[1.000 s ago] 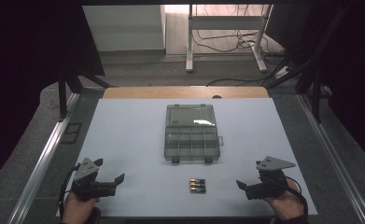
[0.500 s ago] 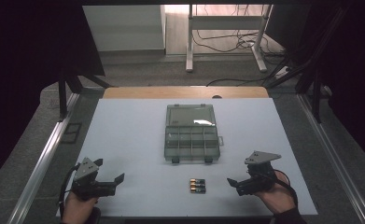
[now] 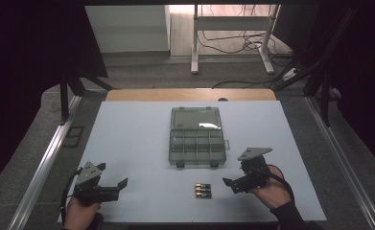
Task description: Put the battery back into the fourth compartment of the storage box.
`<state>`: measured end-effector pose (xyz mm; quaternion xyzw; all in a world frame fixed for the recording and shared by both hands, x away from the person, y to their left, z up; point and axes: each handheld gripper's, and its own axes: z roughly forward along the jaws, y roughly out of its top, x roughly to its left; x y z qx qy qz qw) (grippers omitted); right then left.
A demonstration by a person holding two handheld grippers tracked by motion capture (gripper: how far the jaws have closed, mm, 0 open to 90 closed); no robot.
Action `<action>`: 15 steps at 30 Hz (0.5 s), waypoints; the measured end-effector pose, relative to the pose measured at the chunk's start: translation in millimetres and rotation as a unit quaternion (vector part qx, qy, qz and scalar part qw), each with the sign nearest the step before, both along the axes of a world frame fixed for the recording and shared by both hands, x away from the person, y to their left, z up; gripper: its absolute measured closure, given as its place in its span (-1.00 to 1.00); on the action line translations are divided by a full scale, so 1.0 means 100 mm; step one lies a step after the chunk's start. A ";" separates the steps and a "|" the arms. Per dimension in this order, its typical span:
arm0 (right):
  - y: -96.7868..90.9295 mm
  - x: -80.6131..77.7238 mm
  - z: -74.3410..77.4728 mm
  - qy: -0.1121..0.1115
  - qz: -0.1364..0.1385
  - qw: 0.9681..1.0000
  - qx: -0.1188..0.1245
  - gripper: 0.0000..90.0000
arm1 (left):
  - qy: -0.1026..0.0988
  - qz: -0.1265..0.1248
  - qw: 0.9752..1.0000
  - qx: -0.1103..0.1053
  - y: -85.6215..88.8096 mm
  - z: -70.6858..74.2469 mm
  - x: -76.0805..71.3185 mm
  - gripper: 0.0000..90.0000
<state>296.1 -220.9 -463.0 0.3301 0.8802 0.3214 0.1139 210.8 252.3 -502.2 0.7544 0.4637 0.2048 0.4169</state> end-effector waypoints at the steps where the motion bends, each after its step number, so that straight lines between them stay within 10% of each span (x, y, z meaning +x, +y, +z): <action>1: 0.02 0.01 0.00 0.001 0.001 1.000 -0.003 -1.00 | 0.000 0.000 1.000 0.000 0.00 0.00 0.00 -0.96; 15: 0.32 0.13 0.02 0.014 0.036 0.998 -0.039 -0.93 | 0.001 -0.001 1.000 0.003 -0.01 0.00 0.00 -0.95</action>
